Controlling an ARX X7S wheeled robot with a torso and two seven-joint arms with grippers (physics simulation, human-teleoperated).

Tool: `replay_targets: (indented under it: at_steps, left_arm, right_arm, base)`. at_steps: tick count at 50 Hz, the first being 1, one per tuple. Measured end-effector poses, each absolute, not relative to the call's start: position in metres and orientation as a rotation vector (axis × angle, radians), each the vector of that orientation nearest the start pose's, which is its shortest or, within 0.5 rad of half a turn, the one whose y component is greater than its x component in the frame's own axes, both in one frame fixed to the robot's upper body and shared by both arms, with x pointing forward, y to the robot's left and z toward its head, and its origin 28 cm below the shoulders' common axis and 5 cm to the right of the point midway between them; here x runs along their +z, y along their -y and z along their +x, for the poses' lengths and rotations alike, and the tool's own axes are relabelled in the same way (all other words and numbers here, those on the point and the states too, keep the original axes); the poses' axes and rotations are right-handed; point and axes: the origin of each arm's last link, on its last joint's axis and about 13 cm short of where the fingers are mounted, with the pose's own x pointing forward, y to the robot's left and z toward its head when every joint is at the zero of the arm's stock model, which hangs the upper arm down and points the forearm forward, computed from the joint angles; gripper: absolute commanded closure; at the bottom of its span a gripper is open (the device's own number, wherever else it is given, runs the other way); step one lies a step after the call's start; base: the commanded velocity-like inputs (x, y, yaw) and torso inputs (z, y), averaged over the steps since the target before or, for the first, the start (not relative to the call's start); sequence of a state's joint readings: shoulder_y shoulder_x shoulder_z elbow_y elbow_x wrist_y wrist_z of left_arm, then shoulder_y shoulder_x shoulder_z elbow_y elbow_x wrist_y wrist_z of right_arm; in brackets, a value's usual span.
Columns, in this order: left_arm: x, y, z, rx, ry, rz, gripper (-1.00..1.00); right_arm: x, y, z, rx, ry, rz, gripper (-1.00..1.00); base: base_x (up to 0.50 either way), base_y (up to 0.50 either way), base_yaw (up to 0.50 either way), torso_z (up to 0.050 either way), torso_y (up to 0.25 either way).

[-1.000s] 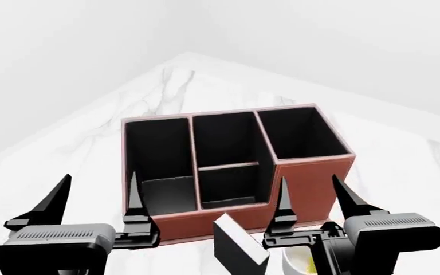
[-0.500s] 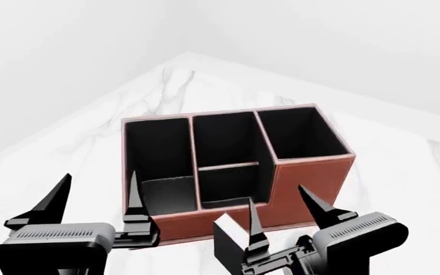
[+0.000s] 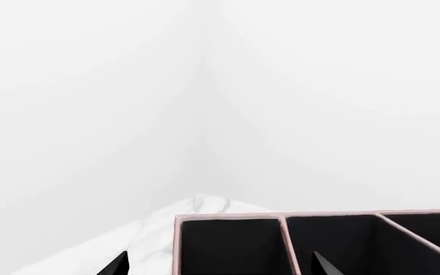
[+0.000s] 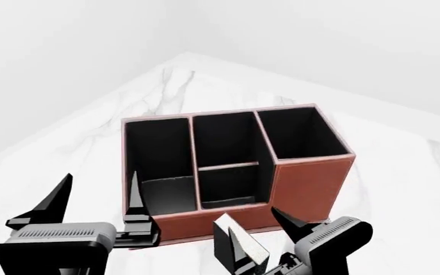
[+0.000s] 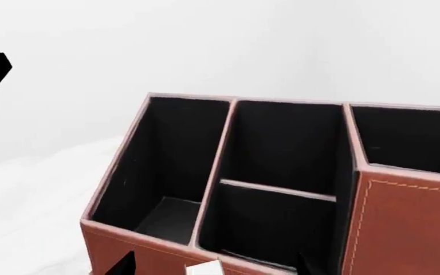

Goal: Pick up the book and place it in the right compartment of the caddy.

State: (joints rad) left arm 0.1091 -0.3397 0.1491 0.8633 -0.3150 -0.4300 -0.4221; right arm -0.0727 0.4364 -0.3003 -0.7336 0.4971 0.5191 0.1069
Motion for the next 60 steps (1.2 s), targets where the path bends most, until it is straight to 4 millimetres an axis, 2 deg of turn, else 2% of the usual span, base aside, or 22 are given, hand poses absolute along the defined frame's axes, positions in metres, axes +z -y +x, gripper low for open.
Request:
replay_targets:
  at_steps: [29,60]
  left_arm:
    - [0.135,-0.207,0.154,0.019,0.236,-0.025,-1.00]
    - [0.133,-0.206,0.155,0.014,0.227,-0.021,-1.00]
  right_arm:
    - [0.082,0.094,0.161,0.536,-0.123,0.026,-1.00]
    - [0.086,0.113,0.181,0.671,-0.084,0.042,-1.00]
  base:
    - [0.00,0.00,0.00,0.000,0.000]
    - [0.00,0.00,0.00,0.000,0.000]
